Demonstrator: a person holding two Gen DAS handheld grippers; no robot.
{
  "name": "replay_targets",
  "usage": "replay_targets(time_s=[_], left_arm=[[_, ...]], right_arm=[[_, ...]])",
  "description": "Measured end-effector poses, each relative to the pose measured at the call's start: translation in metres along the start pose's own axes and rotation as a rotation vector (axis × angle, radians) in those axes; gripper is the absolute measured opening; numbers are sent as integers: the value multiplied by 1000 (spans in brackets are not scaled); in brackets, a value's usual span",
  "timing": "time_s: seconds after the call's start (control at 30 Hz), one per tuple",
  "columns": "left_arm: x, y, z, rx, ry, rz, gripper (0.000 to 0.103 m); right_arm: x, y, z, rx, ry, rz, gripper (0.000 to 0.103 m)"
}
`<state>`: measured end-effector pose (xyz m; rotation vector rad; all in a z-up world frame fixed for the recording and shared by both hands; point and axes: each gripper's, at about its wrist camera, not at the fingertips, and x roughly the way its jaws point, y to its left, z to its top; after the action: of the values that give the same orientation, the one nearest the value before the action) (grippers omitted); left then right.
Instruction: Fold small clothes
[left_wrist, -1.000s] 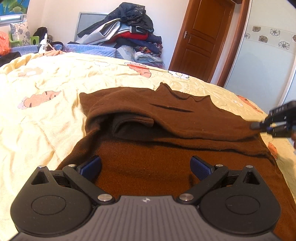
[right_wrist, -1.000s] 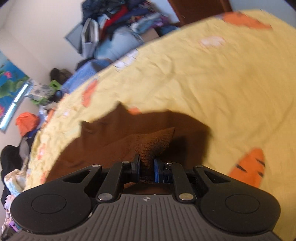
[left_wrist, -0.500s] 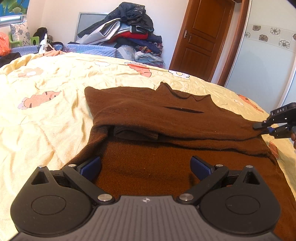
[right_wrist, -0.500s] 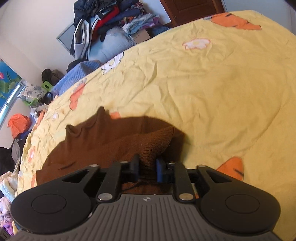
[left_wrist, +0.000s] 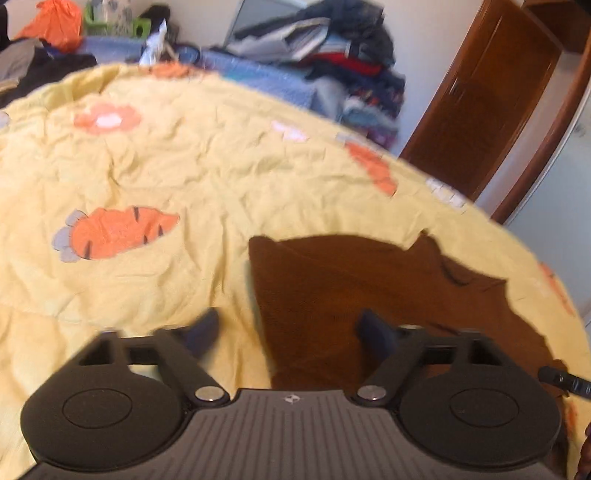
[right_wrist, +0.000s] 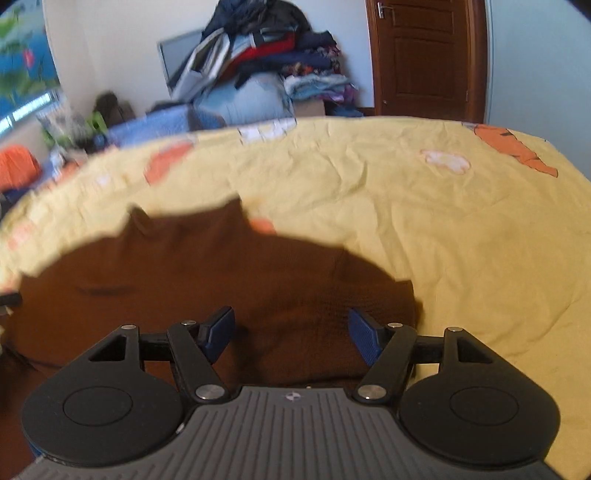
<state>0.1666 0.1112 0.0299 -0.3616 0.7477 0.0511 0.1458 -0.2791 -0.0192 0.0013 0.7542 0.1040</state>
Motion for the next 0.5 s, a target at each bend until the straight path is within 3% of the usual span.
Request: replay_targets(time_s=[0.03, 0.1, 0.17, 0.4, 0.5], left_arm=[[2, -3, -1, 37, -17, 30, 51], [5, -9, -4, 126, -37, 107, 33], [6, -10, -10, 202, -65, 131, 32], [-14, -29, -20, 378, -140, 234, 33], [-45, -37, -25, 398, -250, 146, 35]], right_arm=[[1, 0, -5, -17, -34, -1, 72], [1, 1, -16, -42, -71, 16, 78], [2, 10, -27, -147, -95, -9, 79], [-2, 16, -21, -155, -72, -27, 83], [-23, 19, -18, -75, -107, 15, 90]])
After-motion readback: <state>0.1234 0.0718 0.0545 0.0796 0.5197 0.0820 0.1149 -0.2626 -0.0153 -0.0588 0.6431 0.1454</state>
